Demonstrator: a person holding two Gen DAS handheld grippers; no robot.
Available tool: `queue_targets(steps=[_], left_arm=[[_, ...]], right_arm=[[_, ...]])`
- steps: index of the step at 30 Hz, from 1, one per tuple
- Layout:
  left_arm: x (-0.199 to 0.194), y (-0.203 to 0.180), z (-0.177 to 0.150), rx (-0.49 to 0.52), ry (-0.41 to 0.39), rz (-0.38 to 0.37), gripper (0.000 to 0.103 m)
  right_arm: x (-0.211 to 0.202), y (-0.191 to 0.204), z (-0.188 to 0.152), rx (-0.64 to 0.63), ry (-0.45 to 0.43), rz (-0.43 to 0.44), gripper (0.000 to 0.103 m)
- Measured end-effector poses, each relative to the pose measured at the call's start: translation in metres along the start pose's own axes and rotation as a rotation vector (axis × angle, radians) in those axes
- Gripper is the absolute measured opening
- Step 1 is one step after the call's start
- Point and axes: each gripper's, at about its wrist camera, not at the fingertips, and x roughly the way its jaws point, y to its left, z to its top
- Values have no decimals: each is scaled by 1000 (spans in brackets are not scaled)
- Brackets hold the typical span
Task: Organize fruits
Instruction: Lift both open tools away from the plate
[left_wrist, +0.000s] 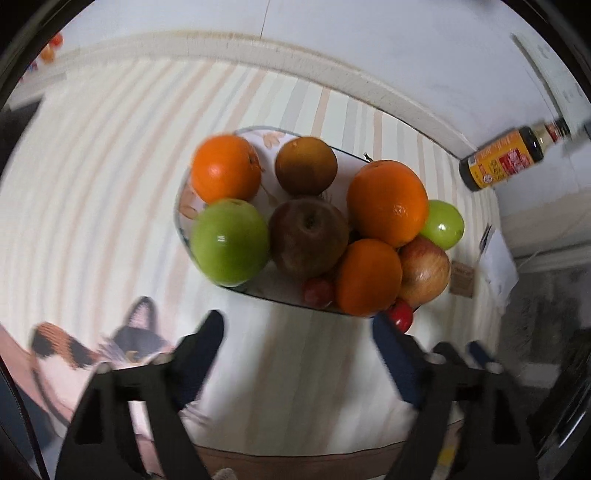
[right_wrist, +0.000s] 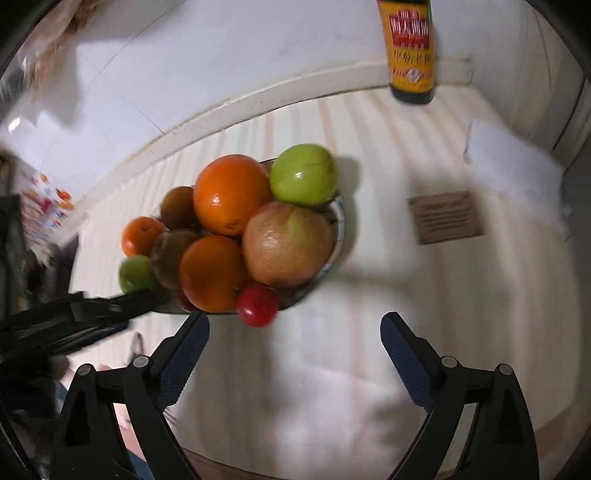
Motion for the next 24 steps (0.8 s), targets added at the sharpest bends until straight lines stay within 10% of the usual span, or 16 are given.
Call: queue_targets(steps=[10,24], left_arm=[[-54,11,-35,65,-141,156,92],[-179,14,-129,187,-380,161,92]], right_arm=[[-54,14,-6,-131,-70,-120,97],[-188,45,-86,-121,-237,-139,97]])
